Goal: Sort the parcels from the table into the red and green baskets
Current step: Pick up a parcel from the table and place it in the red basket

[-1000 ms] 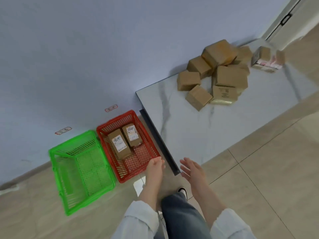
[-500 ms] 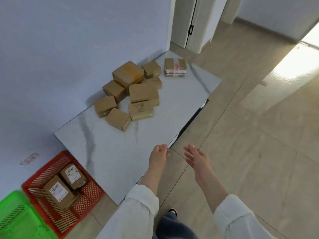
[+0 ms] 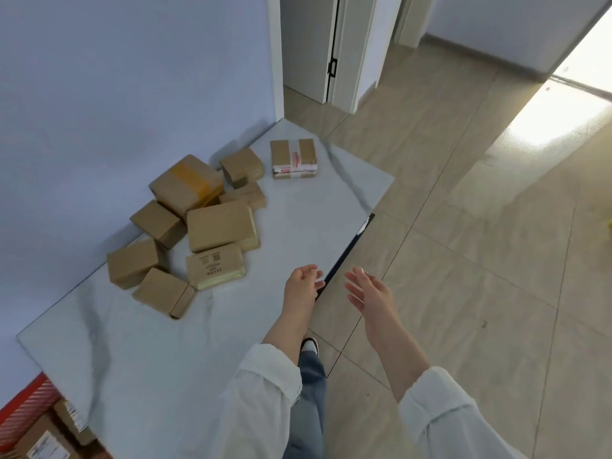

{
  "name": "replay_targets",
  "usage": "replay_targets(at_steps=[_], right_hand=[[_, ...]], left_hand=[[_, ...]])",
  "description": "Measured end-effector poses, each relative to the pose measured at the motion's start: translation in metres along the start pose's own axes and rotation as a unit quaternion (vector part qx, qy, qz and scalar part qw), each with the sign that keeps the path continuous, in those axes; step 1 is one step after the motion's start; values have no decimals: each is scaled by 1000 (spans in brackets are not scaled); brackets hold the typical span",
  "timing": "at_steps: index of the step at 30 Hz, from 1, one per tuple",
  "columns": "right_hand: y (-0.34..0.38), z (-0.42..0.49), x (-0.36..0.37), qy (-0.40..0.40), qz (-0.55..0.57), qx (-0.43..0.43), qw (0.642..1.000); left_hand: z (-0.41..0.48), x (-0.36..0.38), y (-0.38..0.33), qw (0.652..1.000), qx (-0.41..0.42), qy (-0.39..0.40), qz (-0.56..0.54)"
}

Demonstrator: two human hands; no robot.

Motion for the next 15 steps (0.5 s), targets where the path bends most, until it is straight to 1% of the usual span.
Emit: replay_targets(at_steps=[4,9,15], right_hand=[[30,60,9,-5,-19,16,1000],[58,119,19,-10,-24,37,999],[92,194,37,11,-51,53,997]], left_hand=[[46,18,-39,999,-30,-10,-26],[93,32,-79,998,-43,-26,-36],[145,49,-126,996,-49,-52,-50]])
Point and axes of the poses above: each hand's wrist, its own z-axis towards the middle knuckle, its own x-axis out of the palm, y = z × x, the point moved 5 cm from there along z, towards the middle knuckle, and after that the axes turned 8 degrees about -x, right-handed, at the moved point
